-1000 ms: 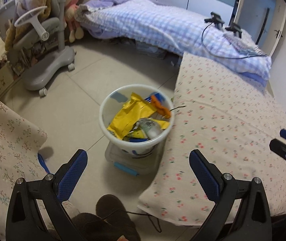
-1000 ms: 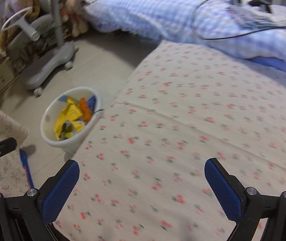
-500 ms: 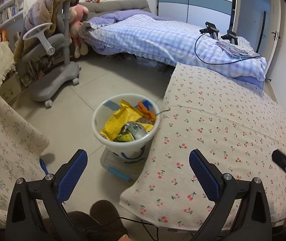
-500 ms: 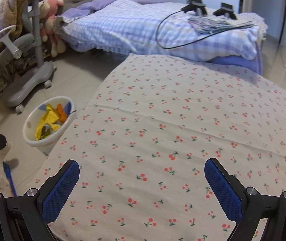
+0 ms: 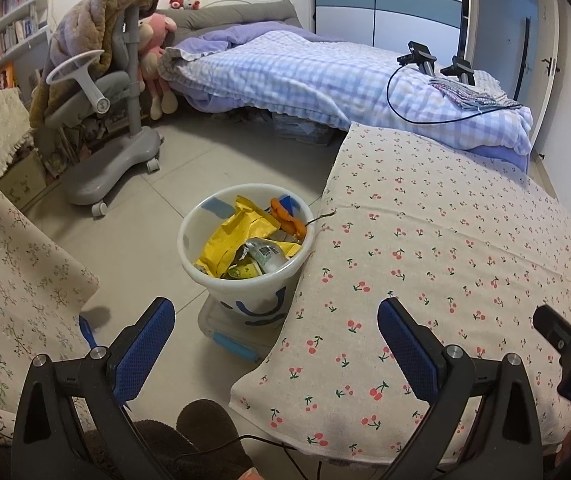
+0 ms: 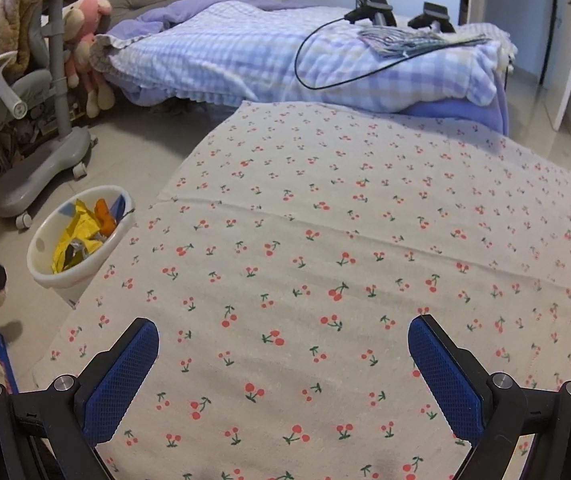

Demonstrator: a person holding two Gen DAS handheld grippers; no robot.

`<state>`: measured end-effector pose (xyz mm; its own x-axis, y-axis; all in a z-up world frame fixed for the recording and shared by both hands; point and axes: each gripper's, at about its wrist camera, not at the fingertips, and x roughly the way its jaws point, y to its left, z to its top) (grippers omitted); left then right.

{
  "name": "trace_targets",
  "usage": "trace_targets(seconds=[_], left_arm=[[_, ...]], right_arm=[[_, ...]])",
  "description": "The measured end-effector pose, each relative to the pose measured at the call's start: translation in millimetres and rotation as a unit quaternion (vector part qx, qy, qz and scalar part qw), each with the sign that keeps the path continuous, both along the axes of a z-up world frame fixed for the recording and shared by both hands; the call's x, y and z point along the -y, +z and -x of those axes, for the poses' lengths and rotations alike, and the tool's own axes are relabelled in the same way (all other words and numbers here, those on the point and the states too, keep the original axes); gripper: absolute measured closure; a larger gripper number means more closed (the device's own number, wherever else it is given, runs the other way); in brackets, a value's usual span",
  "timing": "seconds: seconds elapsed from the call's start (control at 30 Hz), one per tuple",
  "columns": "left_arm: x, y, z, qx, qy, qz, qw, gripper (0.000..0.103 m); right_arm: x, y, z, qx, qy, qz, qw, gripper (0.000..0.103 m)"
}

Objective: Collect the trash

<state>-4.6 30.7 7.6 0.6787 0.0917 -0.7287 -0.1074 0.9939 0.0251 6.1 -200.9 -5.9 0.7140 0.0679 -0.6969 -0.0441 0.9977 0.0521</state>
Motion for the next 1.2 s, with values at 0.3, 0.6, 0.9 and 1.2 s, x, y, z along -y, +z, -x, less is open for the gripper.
trace_targets(seconds=[0.3,0.6,0.9,1.2], left_arm=[[-0.2,-0.9,-0.1,-0.005,-0.003,0.005,1.0,0.001],[0.4,-1.3,-0.2,-0.005,-0.003,0.004,1.0,0.001],[0.6,-2.6,-0.2,-0.007,-0.004,0.003,1.0,0.001],[0.9,-4.1,-0.3,-0.01,-0.006,0.002,0.9999,0.001]], right_arm=[[2.2,4.2,0.1,0.006,-0.009,-0.005,1.0,0.001],[0.9,5.0,0.1,0.01,-0.008,0.0,1.0,0.001],[1.2,5.6,0.6,0.012,-0.007,0.0,1.0,0.001],[0.7,5.5,1.2,0.011,-0.007,0.001,1.0,0.001]])
